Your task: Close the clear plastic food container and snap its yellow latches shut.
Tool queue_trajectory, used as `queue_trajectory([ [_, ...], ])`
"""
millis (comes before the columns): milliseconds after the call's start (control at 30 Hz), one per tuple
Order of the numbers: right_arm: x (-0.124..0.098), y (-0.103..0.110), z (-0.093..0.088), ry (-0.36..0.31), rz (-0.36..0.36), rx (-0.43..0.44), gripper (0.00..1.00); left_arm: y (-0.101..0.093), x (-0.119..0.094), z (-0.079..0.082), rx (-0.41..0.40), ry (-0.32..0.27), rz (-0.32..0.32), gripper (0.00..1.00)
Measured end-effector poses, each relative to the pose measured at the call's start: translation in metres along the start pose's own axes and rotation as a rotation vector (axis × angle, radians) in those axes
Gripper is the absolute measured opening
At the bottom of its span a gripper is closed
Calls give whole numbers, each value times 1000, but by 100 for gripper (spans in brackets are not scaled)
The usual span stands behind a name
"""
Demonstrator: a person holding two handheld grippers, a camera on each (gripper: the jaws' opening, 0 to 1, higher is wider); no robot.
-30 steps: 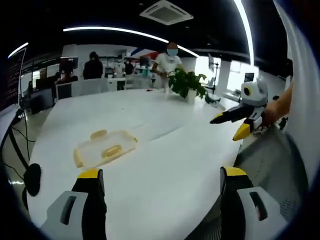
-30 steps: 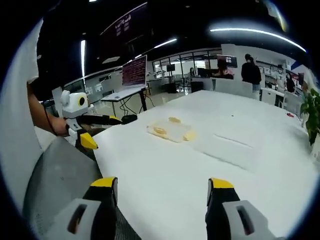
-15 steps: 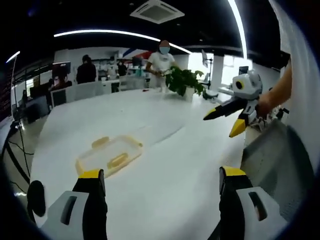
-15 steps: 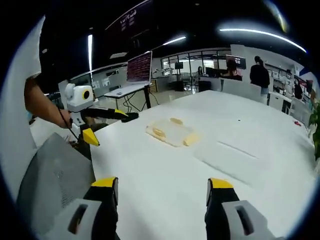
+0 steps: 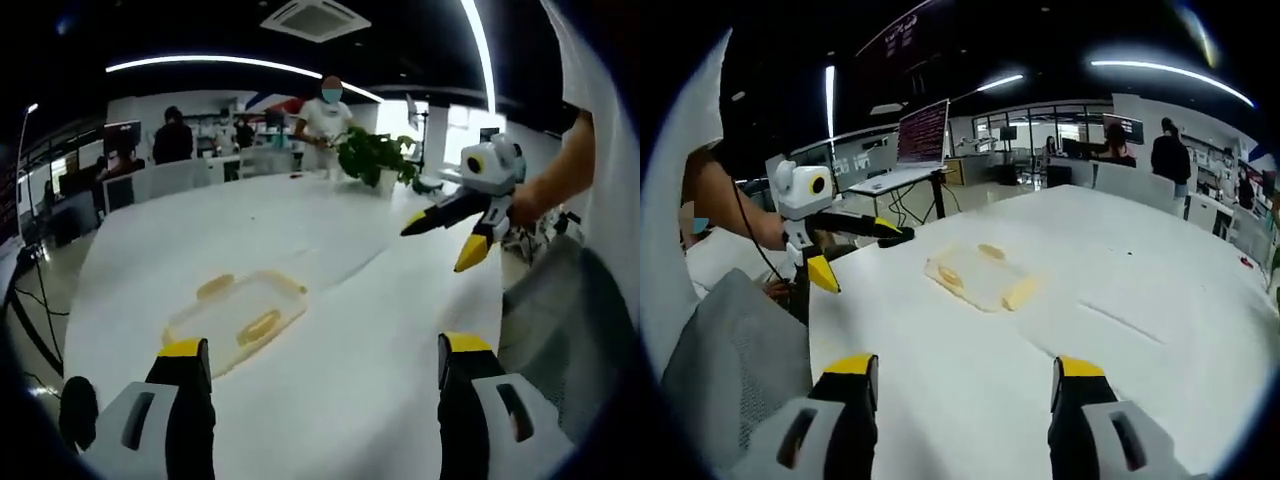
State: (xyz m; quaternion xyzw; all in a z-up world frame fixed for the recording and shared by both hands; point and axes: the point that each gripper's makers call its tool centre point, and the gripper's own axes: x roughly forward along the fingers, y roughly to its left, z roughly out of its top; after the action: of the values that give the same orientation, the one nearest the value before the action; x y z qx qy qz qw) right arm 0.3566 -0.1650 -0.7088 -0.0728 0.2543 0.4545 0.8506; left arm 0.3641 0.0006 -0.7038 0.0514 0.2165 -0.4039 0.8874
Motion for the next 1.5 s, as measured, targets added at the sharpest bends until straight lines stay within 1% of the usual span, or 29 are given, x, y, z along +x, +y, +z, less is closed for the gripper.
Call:
queue_trajectory([
  [100, 6, -8, 5, -4, 2, -6, 70, 6, 5, -4, -7, 13, 2, 93],
  [267, 12, -17, 11, -11, 1, -13, 69, 11, 9, -5, 5, 18, 12, 92],
  [400, 18, -19, 11, -3, 12, -30, 69, 15, 11, -6, 13, 25, 8, 92],
  [500, 21, -21, 10, 8, 23, -64, 69, 17, 12, -6, 20, 31, 1, 92],
  [633, 27, -27, 12, 16, 35, -72, 68, 25, 15, -6, 32, 36, -4, 92],
  [733, 31, -28, 17, 20, 47, -92, 68, 32, 17, -7, 39, 42, 0, 92],
  [867, 38, -30, 18, 30, 63, -110, 67, 38, 19, -6, 44, 44, 2, 91],
  [1200, 53, -32, 27, 34, 100, -132, 67, 40, 23, -13, 80, 71, -19, 90],
  [1300, 57, -33, 27, 37, 113, -140, 67, 42, 25, -15, 95, 87, -31, 90],
  [1500, 67, -34, 26, 66, 147, -185, 67, 49, 25, -17, 117, 103, -41, 90],
])
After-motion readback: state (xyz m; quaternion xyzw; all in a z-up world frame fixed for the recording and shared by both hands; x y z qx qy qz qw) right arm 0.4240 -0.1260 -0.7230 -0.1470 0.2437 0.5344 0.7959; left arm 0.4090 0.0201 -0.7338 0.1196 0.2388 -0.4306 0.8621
